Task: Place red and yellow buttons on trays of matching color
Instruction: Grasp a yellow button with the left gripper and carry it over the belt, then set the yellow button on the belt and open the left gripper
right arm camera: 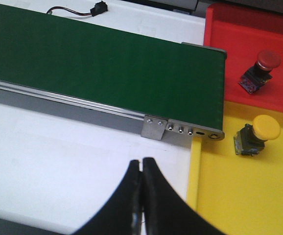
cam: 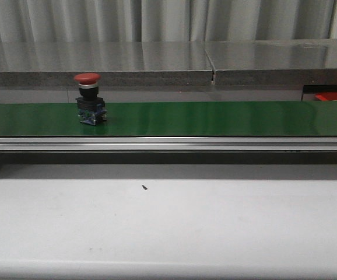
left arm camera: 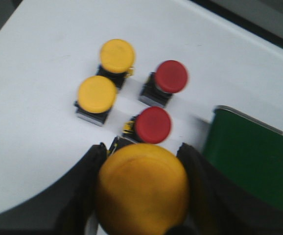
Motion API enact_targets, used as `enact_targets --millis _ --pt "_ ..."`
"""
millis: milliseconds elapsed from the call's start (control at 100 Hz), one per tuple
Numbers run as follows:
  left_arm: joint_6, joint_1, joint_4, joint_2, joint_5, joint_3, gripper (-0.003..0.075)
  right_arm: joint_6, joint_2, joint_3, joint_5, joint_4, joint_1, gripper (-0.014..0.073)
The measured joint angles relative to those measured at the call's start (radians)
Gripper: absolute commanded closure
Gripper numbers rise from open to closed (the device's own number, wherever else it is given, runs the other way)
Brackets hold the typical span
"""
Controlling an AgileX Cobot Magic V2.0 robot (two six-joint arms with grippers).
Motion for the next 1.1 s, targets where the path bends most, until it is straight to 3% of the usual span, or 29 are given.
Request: enact_targets --millis 260,520,1010,1100 --pt "-0.002 -0.133 -0.015 -0.049 0.020 0.034 0.0739 0.000 0.000 0.000 0.000 0.000 0.000 0.0711" --pt "0.002 -0.207 -0.015 -0.049 -0.073 0.156 0.0739 0.000 0.000 0.000 0.000 0.000 0.000 0.0711" --pt "0.004 -0.236 -0.017 0.016 -0.119 0.183 0.0736 0.000 0.000 0.000 0.000 0.000 0.000 0.0711" --pt "0.004 -0.236 -0.017 0.025 -0.115 0.183 0.0687 0.000 0.000 0.000 0.000 0.000 0.000 0.0711"
